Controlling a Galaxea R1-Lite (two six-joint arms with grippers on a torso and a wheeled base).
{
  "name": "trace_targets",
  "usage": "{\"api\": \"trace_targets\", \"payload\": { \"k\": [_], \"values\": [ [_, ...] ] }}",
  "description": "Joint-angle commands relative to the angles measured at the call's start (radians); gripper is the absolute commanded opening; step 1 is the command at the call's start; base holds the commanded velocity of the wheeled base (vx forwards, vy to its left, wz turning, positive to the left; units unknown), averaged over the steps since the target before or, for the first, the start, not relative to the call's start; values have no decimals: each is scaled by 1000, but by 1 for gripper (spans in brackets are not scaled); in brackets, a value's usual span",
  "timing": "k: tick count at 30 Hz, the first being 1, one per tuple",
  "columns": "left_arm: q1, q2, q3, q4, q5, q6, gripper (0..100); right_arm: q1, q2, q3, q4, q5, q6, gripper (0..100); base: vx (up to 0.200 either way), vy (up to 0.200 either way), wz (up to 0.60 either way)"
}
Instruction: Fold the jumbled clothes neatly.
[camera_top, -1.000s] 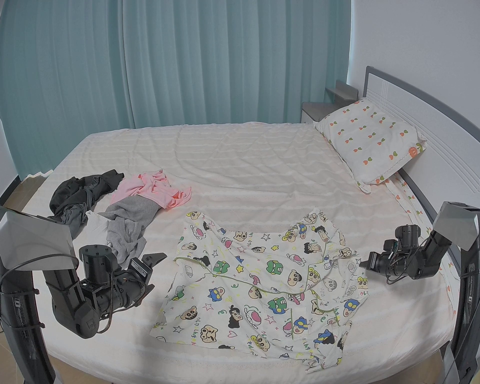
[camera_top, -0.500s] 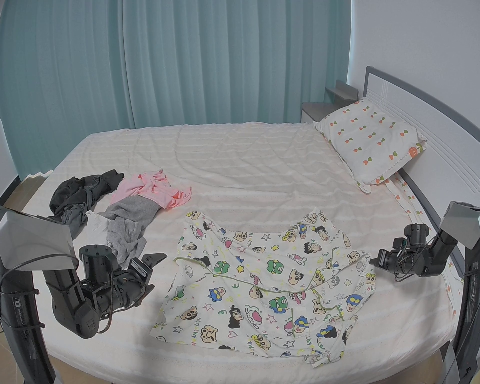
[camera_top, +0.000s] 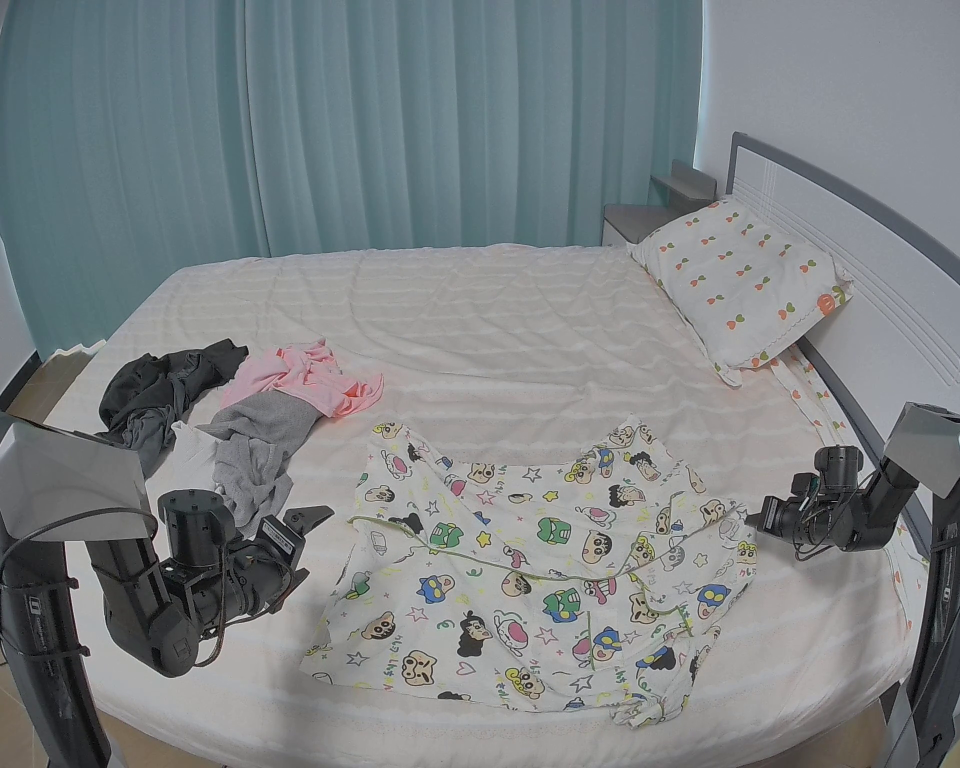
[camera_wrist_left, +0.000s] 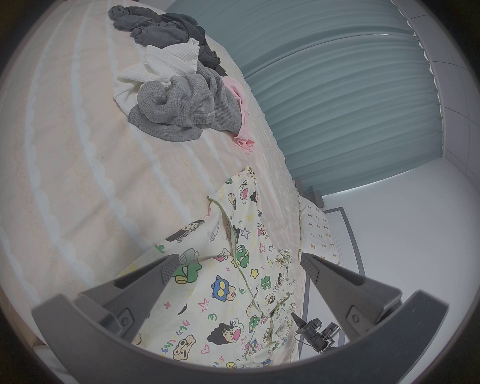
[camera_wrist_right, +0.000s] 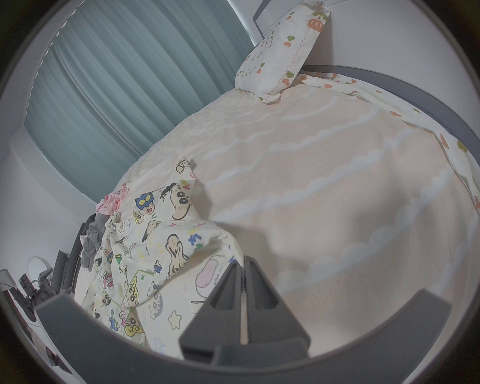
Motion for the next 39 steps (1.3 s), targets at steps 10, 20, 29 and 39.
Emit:
{"api": "trace_targets", "payload": {
  "k": [10, 20, 29, 39],
  "values": [
    [0, 2, -1, 0, 0, 0, 100, -8, 16, -5, -5, -32, 3, 100, 0, 0, 0],
    [-31, -5, 11, -2, -2, 4, 100, 61, -220, 189, -17, -30, 130, 100, 0, 0, 0],
    [-35, -3, 98, 0, -3, 187, 100, 307, -311, 500, -357, -69, 583, 100, 0, 0, 0],
    [-80, 14, 163, 26, -3, 271, 100, 399, -93, 660, -825, -80, 655, 100, 0, 0, 0]
  ]
}}
